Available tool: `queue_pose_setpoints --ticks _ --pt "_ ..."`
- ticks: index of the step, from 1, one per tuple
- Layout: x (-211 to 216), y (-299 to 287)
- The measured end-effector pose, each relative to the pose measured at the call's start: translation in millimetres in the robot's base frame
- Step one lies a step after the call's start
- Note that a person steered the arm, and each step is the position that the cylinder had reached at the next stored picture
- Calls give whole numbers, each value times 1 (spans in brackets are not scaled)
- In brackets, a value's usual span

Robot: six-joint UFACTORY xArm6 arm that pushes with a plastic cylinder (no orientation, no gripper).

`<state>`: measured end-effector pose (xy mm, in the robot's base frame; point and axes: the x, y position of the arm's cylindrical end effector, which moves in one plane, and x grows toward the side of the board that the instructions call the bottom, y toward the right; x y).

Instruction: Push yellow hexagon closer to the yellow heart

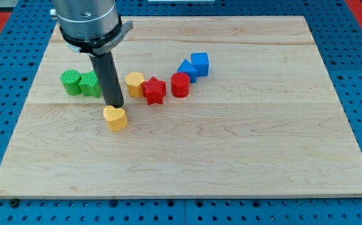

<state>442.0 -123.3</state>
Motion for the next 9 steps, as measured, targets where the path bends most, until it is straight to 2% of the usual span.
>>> queue_pose_setpoints --ticks 4,6,8,9 --pt "-76 14" --pt "-76 72" --pt "-52 50" --pt "-62 39"
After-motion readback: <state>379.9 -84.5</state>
